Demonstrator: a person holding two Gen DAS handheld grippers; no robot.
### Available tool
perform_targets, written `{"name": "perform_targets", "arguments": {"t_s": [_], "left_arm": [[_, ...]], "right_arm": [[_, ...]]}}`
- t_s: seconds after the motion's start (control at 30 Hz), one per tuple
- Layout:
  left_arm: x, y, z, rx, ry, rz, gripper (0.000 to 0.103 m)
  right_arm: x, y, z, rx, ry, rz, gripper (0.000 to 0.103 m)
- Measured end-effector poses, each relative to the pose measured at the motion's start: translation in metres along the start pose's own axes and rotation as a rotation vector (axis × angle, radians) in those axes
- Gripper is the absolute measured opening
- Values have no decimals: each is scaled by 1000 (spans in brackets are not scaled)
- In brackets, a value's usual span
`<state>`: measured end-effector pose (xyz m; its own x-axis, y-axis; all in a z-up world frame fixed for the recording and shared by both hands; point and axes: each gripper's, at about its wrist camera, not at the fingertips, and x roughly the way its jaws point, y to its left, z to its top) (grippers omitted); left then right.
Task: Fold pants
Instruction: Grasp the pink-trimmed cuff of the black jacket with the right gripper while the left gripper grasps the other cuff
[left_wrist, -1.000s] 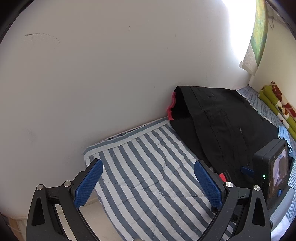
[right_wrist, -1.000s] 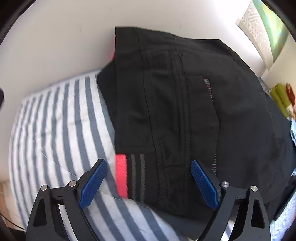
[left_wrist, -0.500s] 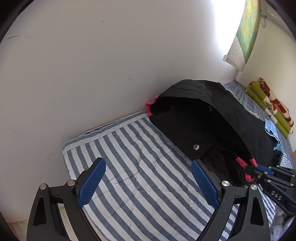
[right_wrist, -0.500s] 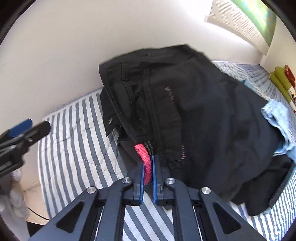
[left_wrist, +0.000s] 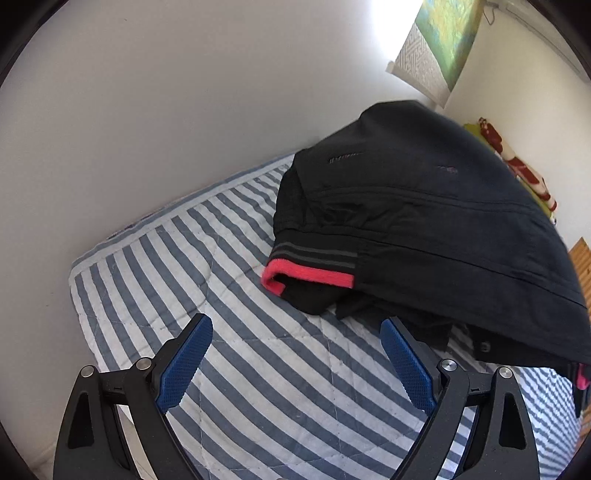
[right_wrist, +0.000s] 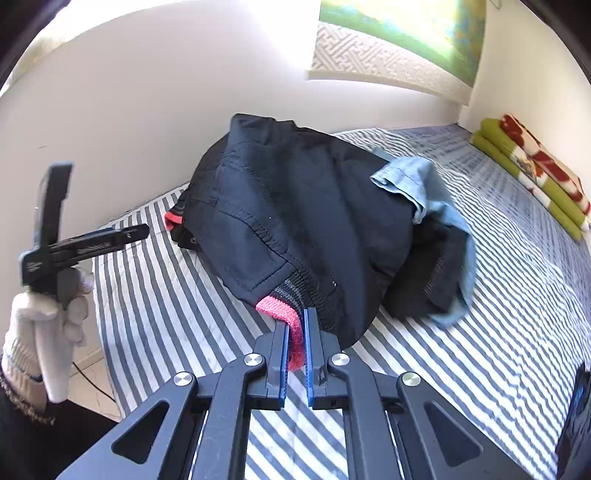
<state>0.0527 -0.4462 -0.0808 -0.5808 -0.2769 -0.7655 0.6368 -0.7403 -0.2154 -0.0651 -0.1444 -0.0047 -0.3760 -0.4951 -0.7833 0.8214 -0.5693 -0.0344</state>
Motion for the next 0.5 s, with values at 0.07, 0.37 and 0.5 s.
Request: {"name": "perform_targets", "arguments": {"t_s": [0.07, 0.37, 0.5], "left_arm": [[9, -5, -4, 5, 21, 4, 95], [27, -22, -20, 0, 60, -70, 98], [50, -32, -35, -63, 170, -254, 55]], "right_arm": [[-13, -3, -13, 19, 2, -21, 6], [-64, -24, -57, 98, 8, -63, 4], [-77, -27, -79, 146, 27, -68, 3]]}}
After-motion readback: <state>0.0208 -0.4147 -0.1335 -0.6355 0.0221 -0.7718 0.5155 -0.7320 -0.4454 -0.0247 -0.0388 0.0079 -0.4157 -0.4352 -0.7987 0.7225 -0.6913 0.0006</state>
